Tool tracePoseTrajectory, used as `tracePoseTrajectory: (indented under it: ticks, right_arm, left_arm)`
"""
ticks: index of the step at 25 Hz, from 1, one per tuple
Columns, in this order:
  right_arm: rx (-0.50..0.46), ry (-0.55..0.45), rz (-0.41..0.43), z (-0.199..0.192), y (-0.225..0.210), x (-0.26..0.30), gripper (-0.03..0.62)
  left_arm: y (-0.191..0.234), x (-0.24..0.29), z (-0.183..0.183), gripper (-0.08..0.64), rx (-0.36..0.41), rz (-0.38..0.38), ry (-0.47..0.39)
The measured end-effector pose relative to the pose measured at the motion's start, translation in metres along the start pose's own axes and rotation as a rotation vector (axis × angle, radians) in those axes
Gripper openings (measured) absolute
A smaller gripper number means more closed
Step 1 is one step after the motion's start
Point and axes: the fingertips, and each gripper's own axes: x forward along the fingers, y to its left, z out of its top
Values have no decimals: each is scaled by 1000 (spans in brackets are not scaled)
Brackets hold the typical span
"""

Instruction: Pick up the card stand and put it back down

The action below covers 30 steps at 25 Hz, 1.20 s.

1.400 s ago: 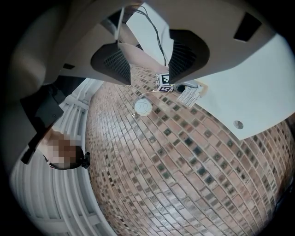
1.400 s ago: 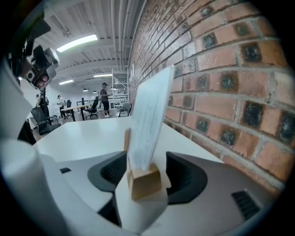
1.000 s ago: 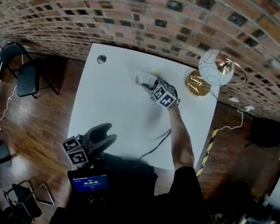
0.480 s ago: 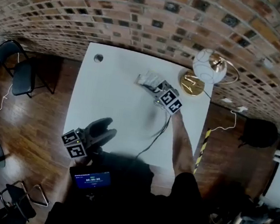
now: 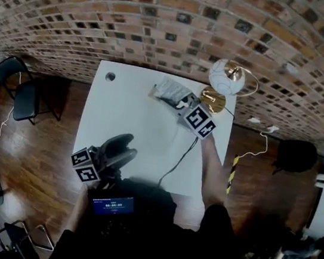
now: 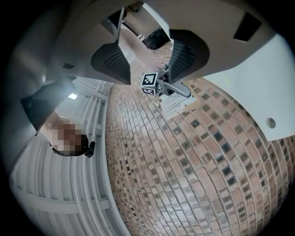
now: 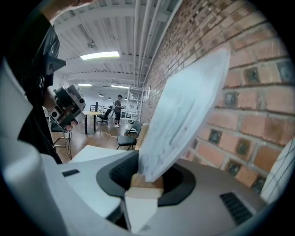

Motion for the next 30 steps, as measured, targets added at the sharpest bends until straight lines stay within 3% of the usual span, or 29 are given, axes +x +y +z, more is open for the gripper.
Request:
tracePoseTrajectory:
  ticks: [4,8,16,24,30]
  right_arm:
    - [-36,-45,-5,45,5,-28,132]
    - [-71,-50,-3,64,9,-45,132]
    - [-40,-41,45,50,20,-47,132]
    - [-21,-52,45,52,33,-45,132]
    - [-10,-44,-4,61,43,-51,132]
  left_arm:
    - [-20,7,7,255,32,-43,-20]
    - [-32,15,10,255,47,-67,-44]
    - [-31,19,0,253,103,-11,-14]
    - [-31,5,6,253,66,1,-45]
    - [-35,-11,17,255,31,-50,-57]
